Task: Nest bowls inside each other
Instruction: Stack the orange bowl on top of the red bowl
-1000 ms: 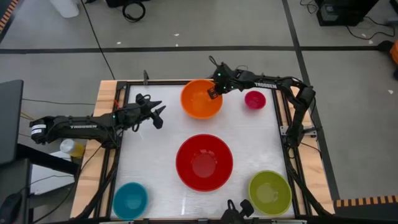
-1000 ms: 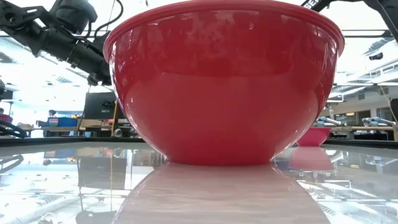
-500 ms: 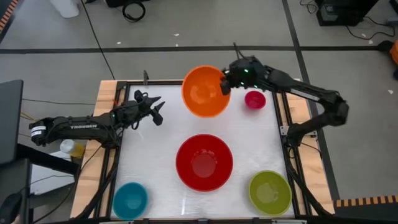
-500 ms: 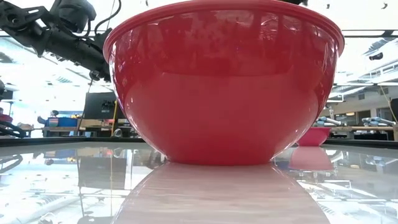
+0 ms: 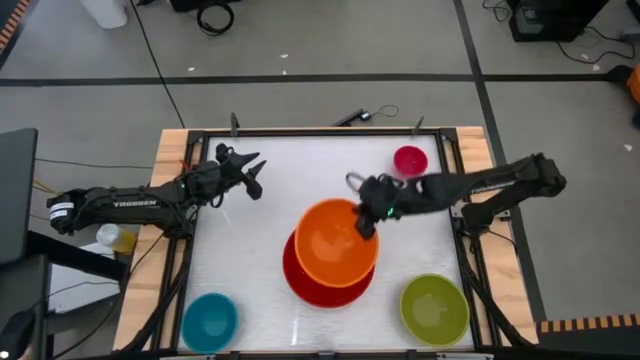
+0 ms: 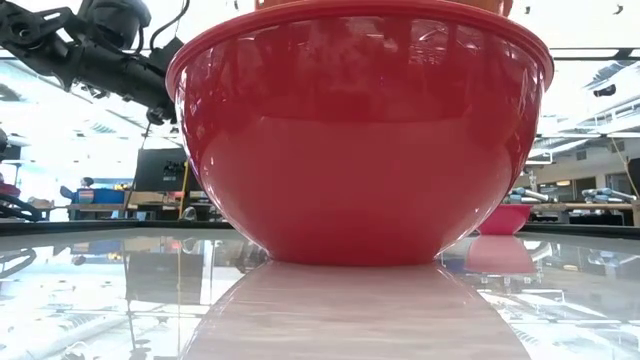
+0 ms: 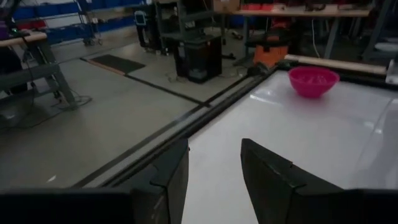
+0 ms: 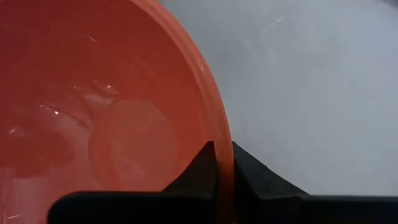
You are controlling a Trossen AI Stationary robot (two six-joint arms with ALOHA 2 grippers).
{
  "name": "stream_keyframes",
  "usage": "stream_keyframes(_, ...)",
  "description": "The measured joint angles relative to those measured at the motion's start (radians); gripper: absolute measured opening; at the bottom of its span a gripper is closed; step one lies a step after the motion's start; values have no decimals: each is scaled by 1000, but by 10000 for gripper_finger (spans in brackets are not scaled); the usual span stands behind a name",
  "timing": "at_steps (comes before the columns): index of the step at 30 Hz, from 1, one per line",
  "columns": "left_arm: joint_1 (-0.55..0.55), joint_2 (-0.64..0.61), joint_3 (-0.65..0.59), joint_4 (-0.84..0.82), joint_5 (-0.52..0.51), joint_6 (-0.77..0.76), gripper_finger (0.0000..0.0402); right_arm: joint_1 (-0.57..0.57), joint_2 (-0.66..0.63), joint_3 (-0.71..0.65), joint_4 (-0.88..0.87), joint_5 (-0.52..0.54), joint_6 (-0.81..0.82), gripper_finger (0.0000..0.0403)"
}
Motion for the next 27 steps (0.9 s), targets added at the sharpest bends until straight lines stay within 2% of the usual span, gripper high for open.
stream_keyframes(4, 0, 0, 0, 40, 0, 21, 149, 47, 64, -2, 7, 44, 44, 30)
stream_keyframes(10, 1, 0, 0, 41, 24, 32, 149, 37, 172, -5, 23, -10, 50, 31)
stream_keyframes(15, 0, 0, 0, 26, 24, 39, 149, 26, 222, -5, 22, -15, 37, 47)
stream_keyframes(23, 0, 0, 0, -7, 24, 37, 149, 23, 194, -4, 47, -24, 5, 85)
stream_keyframes(27, 0, 0, 0, -13, 43, 2, 149, 23, 138, -4, 45, 64, 7, 94)
